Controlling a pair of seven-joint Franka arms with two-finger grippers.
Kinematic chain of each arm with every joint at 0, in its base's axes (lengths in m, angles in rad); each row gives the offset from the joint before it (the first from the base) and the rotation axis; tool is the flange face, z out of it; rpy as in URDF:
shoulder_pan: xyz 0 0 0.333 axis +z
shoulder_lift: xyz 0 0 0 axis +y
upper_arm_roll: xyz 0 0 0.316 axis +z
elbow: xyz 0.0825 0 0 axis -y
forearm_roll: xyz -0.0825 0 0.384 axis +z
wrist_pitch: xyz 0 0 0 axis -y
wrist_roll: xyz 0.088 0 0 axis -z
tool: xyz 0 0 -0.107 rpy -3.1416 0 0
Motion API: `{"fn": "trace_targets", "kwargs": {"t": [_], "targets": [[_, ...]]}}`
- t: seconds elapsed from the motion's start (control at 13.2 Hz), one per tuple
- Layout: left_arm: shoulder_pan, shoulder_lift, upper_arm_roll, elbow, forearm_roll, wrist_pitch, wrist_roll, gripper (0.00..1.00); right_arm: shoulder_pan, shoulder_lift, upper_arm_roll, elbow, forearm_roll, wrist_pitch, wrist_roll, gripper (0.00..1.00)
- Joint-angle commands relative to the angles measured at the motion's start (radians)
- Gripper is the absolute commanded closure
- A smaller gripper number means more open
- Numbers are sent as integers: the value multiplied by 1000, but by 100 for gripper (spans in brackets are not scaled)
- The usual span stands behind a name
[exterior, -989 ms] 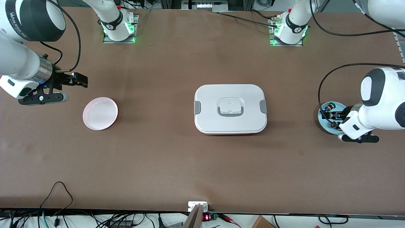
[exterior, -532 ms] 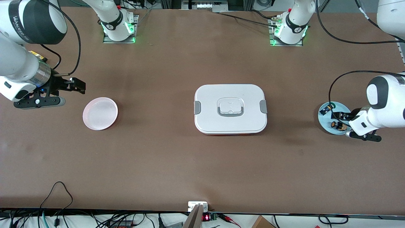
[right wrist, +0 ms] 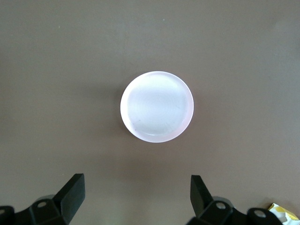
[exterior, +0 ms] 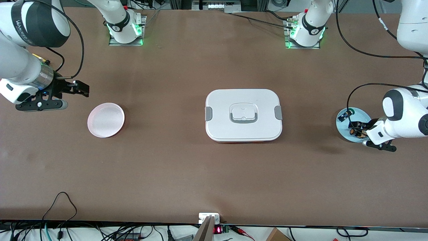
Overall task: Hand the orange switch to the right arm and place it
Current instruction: 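Lower the left gripper onto the orange switch in the blue dish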
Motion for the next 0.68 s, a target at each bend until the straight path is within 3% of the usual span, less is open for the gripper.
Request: {"fn": "trace_targets", "kwargs": {"t": [0.0, 0.61], "targets": [[11, -1, -7, 8, 18, 44, 69, 0, 4, -18, 3, -6, -2, -23, 1, 0], [22, 41, -5, 17, 15, 87, 74, 0, 5, -20, 7, -6, 7, -24, 9, 0]]}}
